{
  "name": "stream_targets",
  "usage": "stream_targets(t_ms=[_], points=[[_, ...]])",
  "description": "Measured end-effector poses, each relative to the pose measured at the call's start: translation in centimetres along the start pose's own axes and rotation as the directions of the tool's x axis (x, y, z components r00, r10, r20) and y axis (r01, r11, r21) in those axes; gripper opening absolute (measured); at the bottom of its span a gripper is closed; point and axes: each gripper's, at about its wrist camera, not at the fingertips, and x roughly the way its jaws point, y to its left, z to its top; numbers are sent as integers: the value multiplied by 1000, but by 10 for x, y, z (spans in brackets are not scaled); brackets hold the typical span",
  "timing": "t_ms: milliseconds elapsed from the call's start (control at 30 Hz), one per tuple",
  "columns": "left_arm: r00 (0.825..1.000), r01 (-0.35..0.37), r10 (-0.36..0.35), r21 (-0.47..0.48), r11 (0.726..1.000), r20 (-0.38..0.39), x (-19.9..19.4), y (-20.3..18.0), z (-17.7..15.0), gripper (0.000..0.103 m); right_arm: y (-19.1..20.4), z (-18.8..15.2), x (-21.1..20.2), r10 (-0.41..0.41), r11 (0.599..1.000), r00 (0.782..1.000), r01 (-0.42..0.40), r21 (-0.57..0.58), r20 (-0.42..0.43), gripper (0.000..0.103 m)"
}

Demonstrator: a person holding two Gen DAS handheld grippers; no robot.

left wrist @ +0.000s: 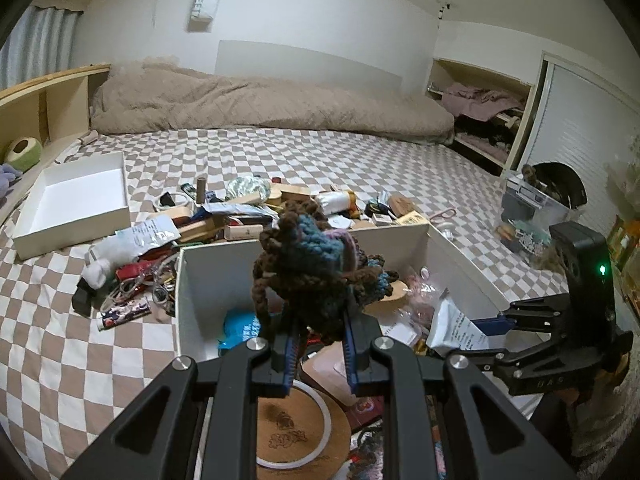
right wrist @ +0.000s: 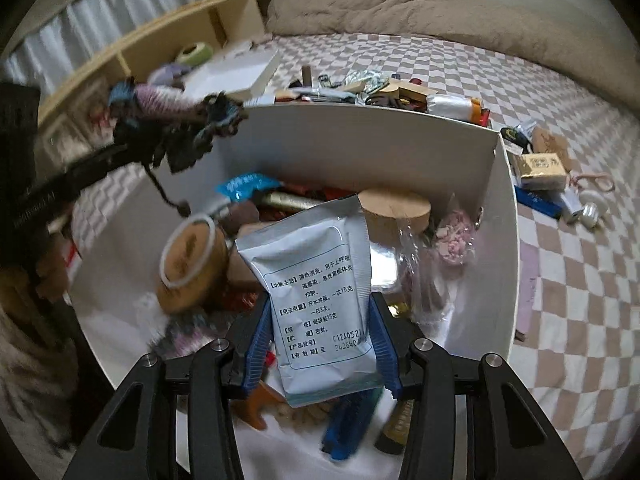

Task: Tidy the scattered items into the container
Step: 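Carry the pouch and sachet into the white box and open both tools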

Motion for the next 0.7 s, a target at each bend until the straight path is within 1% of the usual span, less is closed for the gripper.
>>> stream_targets(t_ms=[200, 233, 267, 300, 367, 567, 700], points=[[999, 21, -20, 7, 1000, -28, 5, -7, -5, 19, 5, -7, -4, -41, 997, 999, 39, -71, -24, 47], [999, 24, -24, 8, 1000, -31, 6, -9, -5, 19, 7, -6, -5, -49, 995, 998, 47, -85, -28, 49], [999, 27, -27, 9, 1000, -33, 6, -10, -5, 19, 8, -7, -7, -71, 992, 997, 69, -106, -22, 57], [999, 31, -31, 9, 999, -35, 6, -11, -6, 19, 9, -8, -9, -96, 987, 995, 94, -130, -10, 70], [998, 38, -38, 11, 999, -43, 6, -13, -7, 19, 7, -9, -13, -114, 984, 993, 114, -140, 7, 82], [993, 82, -80, 20, 996, -87, 9, -25, -17, 19, -13, -5, -36, -104, 992, 992, 109, -59, 73, 83], [987, 107, -102, 31, 994, -120, 13, -36, -23, 19, -24, 0, -42, -90, 996, 990, 91, 0, 106, 83]])
